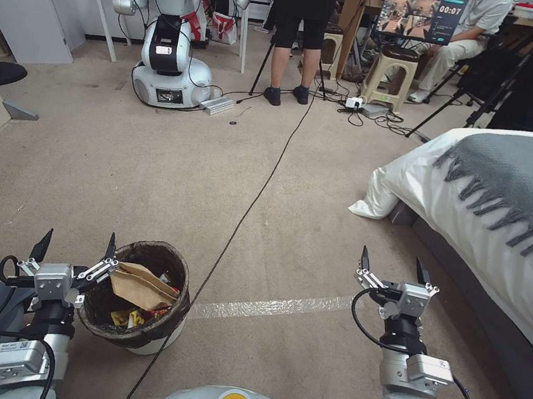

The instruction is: Pick up the trash bin, then pick up the garbage from the floor and place it into the trash bin.

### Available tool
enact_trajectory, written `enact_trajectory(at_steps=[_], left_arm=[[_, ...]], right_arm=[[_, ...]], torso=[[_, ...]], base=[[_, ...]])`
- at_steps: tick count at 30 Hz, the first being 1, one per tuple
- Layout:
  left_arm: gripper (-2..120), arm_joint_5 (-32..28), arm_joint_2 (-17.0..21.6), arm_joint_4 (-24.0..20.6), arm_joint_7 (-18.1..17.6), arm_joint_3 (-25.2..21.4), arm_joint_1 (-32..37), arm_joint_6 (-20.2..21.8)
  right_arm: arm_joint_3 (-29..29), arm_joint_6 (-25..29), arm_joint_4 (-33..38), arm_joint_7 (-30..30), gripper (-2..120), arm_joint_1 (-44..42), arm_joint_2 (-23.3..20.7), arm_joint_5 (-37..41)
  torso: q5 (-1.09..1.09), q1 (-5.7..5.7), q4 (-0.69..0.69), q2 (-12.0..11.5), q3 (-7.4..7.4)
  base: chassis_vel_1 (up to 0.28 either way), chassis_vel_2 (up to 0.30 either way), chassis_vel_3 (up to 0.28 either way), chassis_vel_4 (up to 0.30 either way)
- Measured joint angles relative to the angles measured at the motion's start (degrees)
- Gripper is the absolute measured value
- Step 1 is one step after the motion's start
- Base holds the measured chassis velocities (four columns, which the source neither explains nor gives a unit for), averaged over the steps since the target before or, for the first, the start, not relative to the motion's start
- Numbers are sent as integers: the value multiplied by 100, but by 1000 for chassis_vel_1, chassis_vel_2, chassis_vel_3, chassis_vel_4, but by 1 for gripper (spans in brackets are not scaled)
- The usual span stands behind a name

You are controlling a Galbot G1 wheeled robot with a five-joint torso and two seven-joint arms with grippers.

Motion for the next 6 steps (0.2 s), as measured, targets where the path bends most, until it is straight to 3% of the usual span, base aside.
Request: enact_trajectory(at_steps=[6], left_arm=[[100, -5, 3, 2, -6, 0, -6, 12]], right_arm=[[-2, -1, 0, 3, 100, 2, -2, 0]], torso=[[0, 0, 0, 0, 0]], base=[[0, 0, 0, 0]])
